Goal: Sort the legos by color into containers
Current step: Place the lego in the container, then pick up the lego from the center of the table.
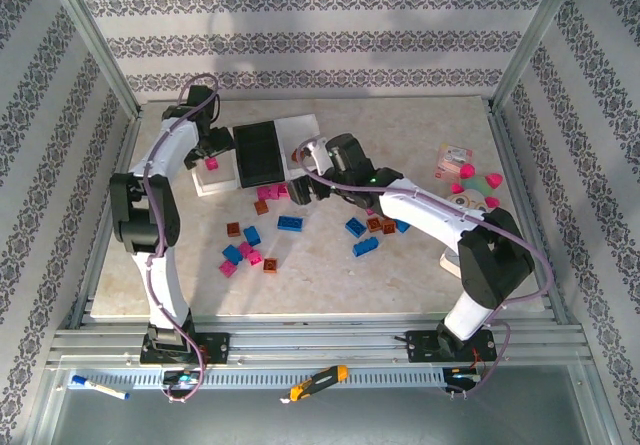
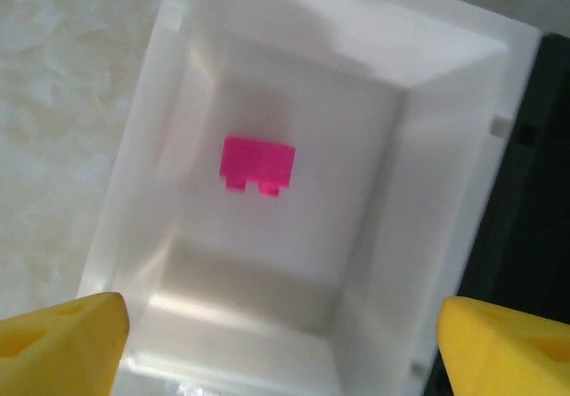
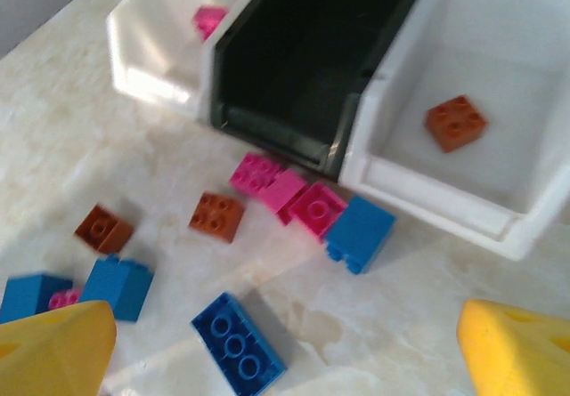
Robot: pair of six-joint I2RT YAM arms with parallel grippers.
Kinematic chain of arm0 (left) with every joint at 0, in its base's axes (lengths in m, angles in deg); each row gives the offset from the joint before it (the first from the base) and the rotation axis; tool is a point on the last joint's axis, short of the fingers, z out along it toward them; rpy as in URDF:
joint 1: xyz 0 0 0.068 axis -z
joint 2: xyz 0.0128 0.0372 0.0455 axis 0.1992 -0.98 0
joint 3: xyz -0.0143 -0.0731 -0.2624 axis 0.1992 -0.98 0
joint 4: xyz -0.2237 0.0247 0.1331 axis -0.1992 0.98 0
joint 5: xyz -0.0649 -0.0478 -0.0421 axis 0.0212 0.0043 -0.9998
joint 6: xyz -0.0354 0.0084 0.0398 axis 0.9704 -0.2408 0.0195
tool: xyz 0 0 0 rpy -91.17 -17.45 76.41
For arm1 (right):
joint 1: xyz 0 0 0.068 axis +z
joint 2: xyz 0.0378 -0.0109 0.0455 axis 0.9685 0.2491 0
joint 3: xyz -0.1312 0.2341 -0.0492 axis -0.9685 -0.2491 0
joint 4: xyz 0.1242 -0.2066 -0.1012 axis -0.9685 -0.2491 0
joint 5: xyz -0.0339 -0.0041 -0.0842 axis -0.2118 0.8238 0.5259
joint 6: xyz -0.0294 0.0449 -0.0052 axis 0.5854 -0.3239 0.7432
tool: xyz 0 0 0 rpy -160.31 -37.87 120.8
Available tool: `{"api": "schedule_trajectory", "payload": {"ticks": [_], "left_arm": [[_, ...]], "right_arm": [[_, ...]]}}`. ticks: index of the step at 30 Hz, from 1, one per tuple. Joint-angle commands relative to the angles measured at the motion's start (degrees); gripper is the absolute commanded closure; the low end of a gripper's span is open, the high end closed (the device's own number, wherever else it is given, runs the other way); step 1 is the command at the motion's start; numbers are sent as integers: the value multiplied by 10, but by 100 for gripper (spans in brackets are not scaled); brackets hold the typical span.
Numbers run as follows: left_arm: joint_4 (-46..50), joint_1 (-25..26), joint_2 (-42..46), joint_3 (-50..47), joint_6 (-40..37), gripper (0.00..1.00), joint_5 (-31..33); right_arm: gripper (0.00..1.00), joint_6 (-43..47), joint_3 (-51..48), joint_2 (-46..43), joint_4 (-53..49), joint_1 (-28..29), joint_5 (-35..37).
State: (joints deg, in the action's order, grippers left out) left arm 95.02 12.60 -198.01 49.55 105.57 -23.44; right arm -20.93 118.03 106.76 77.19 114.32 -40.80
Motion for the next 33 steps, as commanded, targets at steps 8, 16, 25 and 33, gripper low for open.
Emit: {"api": "schedule_trajectory", "payload": {"ticks": [8,16,25,33], "left_arm": [[26,-1,218,-187,-4,1,-70],[12,-1,327,-322,45,1,-77],[-8,0,354,-378,84,1,-80],[-19,0,349,-380,95,1,-87]], "right_arm": [[3,188,64,96,-105,54,-37],[9,245,123,178,-155,58,-25],[24,256,176,247,-194,59,-19],[50,248,178,263,-200,58,-14]]}}
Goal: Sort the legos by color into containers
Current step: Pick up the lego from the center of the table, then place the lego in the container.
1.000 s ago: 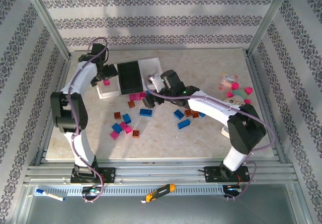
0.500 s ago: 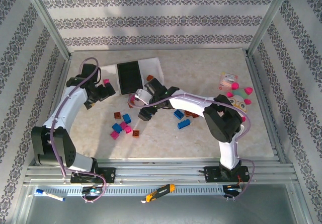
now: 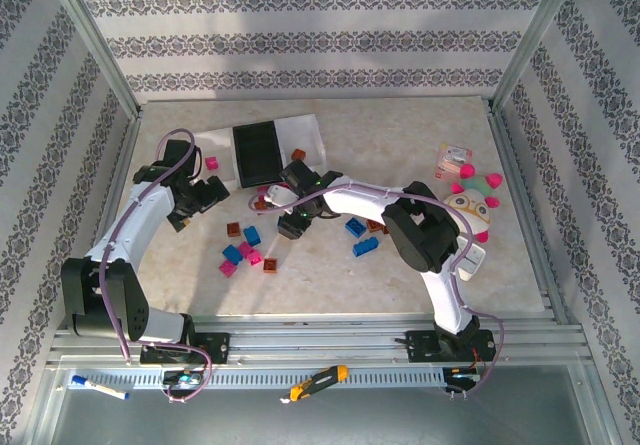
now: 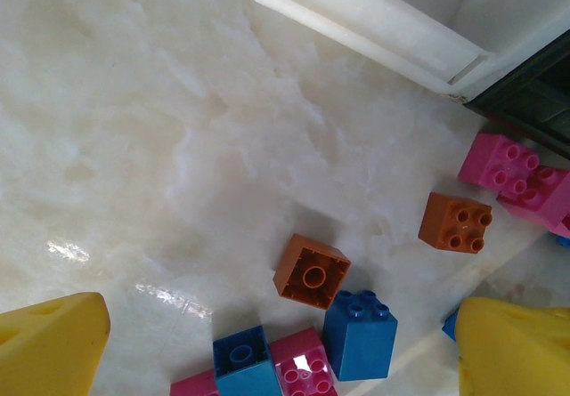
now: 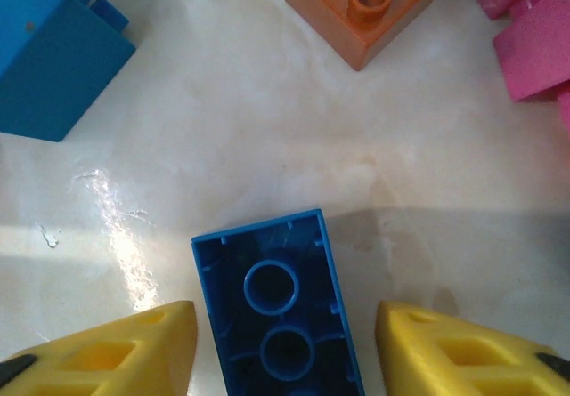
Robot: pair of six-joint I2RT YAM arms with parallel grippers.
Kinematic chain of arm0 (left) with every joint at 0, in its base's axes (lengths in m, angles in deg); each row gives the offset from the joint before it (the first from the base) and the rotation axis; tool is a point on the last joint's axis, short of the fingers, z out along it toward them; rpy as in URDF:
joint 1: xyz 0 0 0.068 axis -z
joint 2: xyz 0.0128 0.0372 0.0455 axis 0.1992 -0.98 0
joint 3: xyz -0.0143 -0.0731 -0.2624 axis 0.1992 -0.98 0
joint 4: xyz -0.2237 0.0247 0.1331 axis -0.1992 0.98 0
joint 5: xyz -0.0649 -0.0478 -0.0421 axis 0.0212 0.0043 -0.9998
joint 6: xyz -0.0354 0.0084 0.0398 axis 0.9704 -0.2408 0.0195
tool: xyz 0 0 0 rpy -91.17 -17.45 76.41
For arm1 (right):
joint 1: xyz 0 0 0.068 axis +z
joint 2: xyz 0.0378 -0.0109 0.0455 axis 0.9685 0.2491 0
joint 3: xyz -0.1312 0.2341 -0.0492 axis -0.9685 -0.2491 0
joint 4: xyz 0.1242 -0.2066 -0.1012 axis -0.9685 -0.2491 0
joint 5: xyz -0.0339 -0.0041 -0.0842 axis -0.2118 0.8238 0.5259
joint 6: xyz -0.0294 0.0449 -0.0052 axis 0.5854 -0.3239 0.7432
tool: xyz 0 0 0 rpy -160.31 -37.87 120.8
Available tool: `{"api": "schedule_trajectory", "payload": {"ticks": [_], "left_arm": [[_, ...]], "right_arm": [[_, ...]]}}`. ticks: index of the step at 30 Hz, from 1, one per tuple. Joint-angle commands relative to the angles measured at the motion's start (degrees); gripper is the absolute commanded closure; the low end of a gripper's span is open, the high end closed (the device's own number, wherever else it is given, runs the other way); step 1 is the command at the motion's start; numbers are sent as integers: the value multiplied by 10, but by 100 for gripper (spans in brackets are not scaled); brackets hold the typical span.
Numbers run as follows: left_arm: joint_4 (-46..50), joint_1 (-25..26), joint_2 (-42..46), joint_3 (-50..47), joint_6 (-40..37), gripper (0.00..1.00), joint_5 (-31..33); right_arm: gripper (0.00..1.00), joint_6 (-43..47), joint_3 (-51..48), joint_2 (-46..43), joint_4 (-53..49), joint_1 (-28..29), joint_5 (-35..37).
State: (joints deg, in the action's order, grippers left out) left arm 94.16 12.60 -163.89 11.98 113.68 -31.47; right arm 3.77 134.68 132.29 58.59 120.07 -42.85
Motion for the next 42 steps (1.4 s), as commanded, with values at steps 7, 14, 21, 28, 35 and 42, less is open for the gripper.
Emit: {"api": "schedule_trajectory", "payload": {"ticks": [7,14,21,28,35,42], "left_arm": [[-11,0,7,-6,5,1,-4],[-22,1,19,-15,-11,1,-4],[-30,7,25,-36,0,1,-10],[-36,16,34,-54,8,1,-13],[-37,18,64,-83,-2,1,-9],[-70,20,73,-106,2,1,-31]], "right_arm": [[72,-21,1,-11,-10,-1,5],[76,-96,-39,-76,50,-10,-8],[78,-190,20,-75,122,-16,37],[79,-247,171,18,121,-32,119],[78,-277,368,147,33,-41,125],[71,-263,474,215,-15,-41,117]]}}
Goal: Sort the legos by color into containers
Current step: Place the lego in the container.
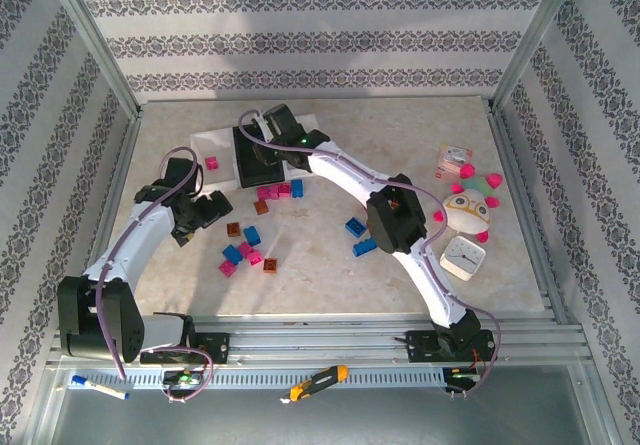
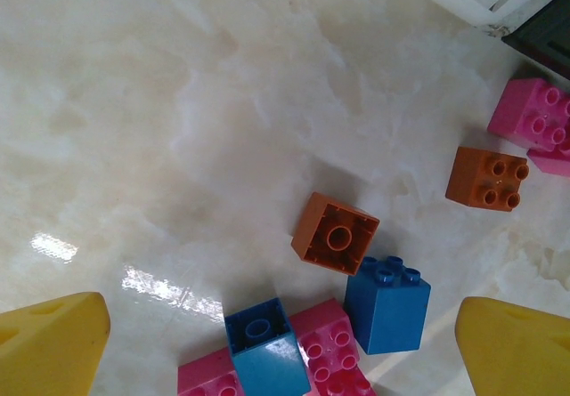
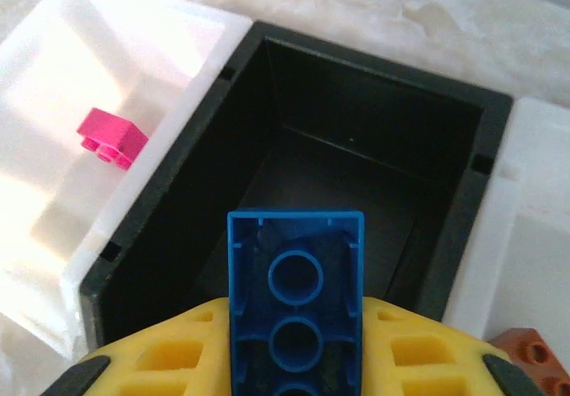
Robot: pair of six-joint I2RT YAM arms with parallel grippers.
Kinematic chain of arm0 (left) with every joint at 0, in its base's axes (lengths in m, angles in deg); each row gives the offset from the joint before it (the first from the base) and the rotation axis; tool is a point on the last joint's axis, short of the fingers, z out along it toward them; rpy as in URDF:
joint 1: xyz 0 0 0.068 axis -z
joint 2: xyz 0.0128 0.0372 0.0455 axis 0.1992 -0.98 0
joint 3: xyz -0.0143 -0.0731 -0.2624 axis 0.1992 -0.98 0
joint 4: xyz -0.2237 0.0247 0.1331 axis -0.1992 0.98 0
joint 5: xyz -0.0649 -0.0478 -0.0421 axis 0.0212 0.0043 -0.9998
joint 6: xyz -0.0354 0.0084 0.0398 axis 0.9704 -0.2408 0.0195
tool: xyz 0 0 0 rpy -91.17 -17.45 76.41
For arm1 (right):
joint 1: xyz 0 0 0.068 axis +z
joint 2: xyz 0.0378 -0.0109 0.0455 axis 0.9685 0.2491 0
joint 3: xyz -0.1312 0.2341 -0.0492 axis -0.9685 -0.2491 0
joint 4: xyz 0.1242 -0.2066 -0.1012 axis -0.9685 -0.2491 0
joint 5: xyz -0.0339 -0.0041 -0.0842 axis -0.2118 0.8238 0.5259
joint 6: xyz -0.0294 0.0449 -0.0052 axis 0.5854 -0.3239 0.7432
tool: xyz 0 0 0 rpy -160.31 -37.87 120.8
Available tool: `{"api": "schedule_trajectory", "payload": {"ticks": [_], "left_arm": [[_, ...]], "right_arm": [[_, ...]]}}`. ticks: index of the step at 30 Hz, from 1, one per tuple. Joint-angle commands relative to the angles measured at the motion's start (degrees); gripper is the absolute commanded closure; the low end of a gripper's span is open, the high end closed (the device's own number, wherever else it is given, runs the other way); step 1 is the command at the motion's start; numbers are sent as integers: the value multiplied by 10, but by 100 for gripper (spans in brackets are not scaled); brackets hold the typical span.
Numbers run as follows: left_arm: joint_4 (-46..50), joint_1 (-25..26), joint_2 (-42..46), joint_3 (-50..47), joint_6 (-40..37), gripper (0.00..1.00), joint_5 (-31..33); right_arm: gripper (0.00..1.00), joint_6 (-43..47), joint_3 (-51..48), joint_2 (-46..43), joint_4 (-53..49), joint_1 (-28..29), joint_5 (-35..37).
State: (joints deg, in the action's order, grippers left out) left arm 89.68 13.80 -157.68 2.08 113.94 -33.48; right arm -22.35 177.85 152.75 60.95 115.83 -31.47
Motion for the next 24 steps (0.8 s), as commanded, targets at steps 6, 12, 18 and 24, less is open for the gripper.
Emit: {"api": "schedule_trajectory", "payload": {"ticks": [6,12,18,24], "left_arm": [[-21,16,-4,3,-29,1,4],[-19,38,-40,20,-63,1,20],[-9,68,-101,52,-96,6,34],[-4,74,-164,72,-119,21,16]], "right_arm": [[42,16,29,-34,-39,-1,0],[17,-4,-142,-162,38,-4,6],[16,-44,-366,-299,118,-10,9],[15,-69,-492,-384,139,-11,20]]}}
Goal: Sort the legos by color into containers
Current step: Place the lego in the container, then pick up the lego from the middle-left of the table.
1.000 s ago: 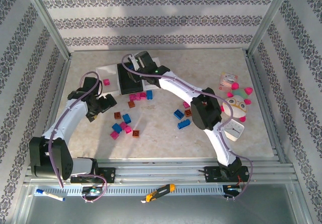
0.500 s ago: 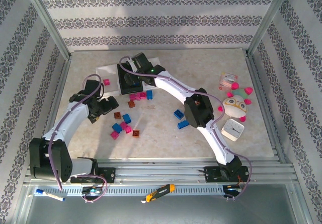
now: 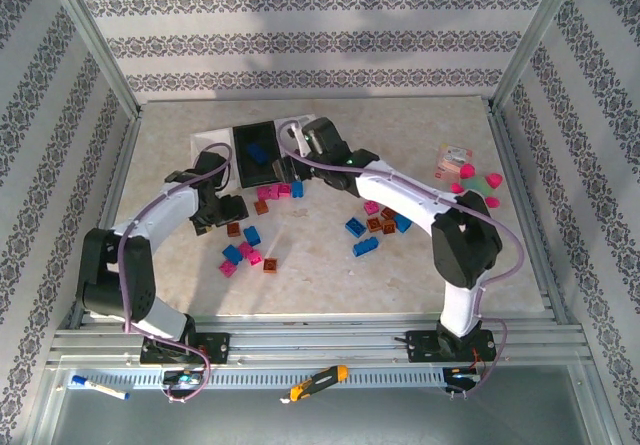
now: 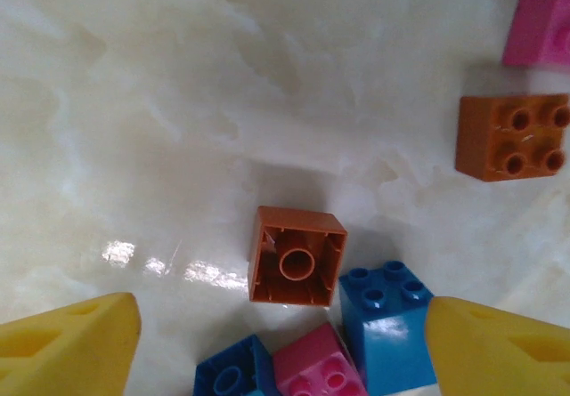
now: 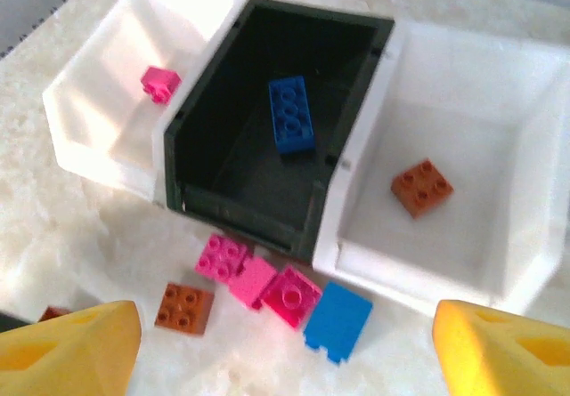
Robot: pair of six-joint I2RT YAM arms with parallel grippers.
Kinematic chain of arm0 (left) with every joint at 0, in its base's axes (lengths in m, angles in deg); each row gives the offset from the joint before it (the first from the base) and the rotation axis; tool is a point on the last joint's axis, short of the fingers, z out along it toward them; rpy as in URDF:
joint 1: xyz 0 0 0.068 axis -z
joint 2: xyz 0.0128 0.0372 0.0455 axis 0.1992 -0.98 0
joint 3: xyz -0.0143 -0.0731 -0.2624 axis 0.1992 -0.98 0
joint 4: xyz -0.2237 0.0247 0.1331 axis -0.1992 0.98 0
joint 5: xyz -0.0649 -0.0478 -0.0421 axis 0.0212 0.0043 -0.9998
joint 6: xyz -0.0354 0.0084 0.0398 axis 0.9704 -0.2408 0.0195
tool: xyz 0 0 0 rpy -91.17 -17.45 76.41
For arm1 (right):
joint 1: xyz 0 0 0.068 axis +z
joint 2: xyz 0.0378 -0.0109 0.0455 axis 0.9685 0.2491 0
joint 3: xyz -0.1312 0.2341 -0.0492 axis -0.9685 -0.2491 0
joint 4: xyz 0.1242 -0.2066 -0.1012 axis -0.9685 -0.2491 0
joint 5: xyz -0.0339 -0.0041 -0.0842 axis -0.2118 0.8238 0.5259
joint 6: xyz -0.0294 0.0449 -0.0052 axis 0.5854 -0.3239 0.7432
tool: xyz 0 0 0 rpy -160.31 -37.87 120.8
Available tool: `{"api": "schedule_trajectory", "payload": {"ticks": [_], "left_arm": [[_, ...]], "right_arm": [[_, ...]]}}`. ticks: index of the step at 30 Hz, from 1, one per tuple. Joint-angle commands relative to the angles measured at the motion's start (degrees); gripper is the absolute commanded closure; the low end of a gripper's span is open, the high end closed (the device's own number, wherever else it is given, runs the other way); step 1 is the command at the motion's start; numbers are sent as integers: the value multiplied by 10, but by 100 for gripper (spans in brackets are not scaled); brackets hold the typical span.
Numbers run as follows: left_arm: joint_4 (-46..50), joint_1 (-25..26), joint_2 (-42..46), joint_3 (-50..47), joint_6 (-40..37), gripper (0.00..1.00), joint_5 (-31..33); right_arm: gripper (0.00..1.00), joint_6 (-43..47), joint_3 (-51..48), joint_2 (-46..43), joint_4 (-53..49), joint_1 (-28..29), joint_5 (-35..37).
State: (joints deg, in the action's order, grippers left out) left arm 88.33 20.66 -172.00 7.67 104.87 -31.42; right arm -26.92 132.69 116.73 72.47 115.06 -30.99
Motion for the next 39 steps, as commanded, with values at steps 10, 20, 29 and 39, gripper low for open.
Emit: {"api": "schedule_trajectory", "payload": {"ticks": [10,20,29,39], "left_arm": [[1,6,-95,30,-39,39,-14],[14,5,-89,33,-20,72,-10],[35,18,-68,110,11,73,-19],[27,75,-170,329,18,72,-14]], "right_arm": [[14,-29,-72,-54,25,-5,22],[14,-18,-39,-49,13,-6,18],[13,-26,-78,-116,6,-15,-6],[12,-65,-190,-226,20,-30,5]]}}
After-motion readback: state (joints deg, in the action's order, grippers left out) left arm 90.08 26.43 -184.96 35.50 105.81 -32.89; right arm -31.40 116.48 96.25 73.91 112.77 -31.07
